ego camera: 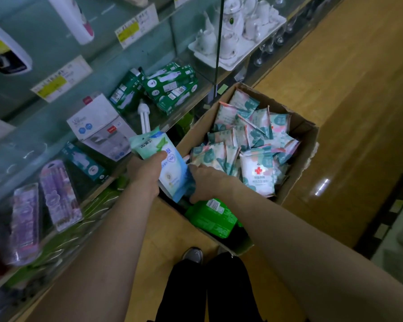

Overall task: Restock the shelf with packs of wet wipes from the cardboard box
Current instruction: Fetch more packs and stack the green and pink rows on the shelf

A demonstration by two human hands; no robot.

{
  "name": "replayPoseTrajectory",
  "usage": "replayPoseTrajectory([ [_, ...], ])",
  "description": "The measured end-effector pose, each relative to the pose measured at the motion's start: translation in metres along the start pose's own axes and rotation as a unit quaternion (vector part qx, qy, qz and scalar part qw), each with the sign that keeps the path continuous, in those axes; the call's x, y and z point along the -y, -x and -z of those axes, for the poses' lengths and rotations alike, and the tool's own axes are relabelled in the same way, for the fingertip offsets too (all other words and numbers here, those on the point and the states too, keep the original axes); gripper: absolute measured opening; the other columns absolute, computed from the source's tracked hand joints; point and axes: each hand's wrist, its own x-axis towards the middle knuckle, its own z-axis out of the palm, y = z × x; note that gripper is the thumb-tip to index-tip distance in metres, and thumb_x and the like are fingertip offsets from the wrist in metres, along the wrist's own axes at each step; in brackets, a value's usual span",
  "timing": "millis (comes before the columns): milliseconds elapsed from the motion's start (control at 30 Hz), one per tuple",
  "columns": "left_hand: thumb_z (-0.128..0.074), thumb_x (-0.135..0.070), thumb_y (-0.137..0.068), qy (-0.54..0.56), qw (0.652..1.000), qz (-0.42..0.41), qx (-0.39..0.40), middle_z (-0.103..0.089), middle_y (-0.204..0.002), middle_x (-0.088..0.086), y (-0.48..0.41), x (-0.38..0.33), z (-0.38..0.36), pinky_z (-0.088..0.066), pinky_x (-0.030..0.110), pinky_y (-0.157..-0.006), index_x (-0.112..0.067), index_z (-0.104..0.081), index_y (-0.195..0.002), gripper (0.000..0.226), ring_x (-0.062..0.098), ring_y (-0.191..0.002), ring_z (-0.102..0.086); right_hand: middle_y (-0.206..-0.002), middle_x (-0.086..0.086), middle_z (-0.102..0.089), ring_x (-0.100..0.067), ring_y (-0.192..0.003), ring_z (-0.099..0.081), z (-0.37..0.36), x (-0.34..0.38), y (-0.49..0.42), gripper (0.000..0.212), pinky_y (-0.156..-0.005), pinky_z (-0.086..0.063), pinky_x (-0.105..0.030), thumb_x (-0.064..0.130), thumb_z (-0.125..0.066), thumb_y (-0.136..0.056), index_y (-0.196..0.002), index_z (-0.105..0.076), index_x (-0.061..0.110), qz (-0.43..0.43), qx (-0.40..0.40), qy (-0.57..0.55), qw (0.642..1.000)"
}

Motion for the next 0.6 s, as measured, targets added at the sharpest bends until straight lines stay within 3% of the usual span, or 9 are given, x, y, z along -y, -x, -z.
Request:
replayPoseTrajectory([
  [133,-0.067,-0.01,-0.088,-0.004,1.0,-0.023,-0.008,-0.066,-0.108,0.005,0.003,-0.008,0.005,-0.056,0.043,-0.073,-0.013,-0.059,-0.121,0.035,0.022,-0.083,-0.066,-0.134,-0.013,-0.049,-0.03,-0.122,-0.051,0.003,0.004,-0.003,0.047,-0.096,-0.046,-0.038,0.024,-0.056,-0.094,-0.135,-0.04,0.008,-0.013,-0.03,0.068,0.997],
  [233,-0.064,-0.007,-0.09,0.034,0.999,-0.04,-0.012,-0.066,-0.117,0.008,0.008,-0.017,0.001,-0.056,0.042,-0.075,-0.011,-0.057,-0.127,0.038,0.022,-0.087,-0.066,-0.134,-0.014,-0.05,-0.029,-0.122,-0.051,0.02,0.0,0.008,0.035,-0.095,-0.044,-0.037,0.014,-0.046,-0.097,-0.131,-0.046,0.006,-0.03,-0.059,0.076,0.995],
  [433,-0.065,-0.012,-0.088,0.015,0.995,-0.098,-0.03,-0.064,-0.119,0.007,0.025,-0.037,-0.02,-0.056,0.04,-0.074,-0.01,-0.055,-0.127,0.04,0.026,-0.095,-0.066,-0.132,-0.017,-0.05,-0.033,-0.12,-0.05,0.051,-0.018,0.05,0.036,-0.088,-0.042,-0.034,0.015,-0.045,-0.096,-0.129,-0.047,0.001,-0.102,-0.123,-0.032,0.987],
  [600,-0.067,-0.009,-0.085,-0.02,0.989,-0.148,0.02,-0.065,-0.12,0.01,0.066,-0.043,-0.053,-0.054,0.046,-0.09,-0.008,-0.057,-0.129,0.045,0.028,-0.104,-0.065,-0.116,-0.02,-0.058,-0.037,-0.107,-0.056,0.068,-0.028,0.102,0.028,-0.071,-0.037,-0.031,0.017,-0.048,-0.093,-0.116,-0.056,0.002,-0.162,-0.263,-0.19,0.932],
])
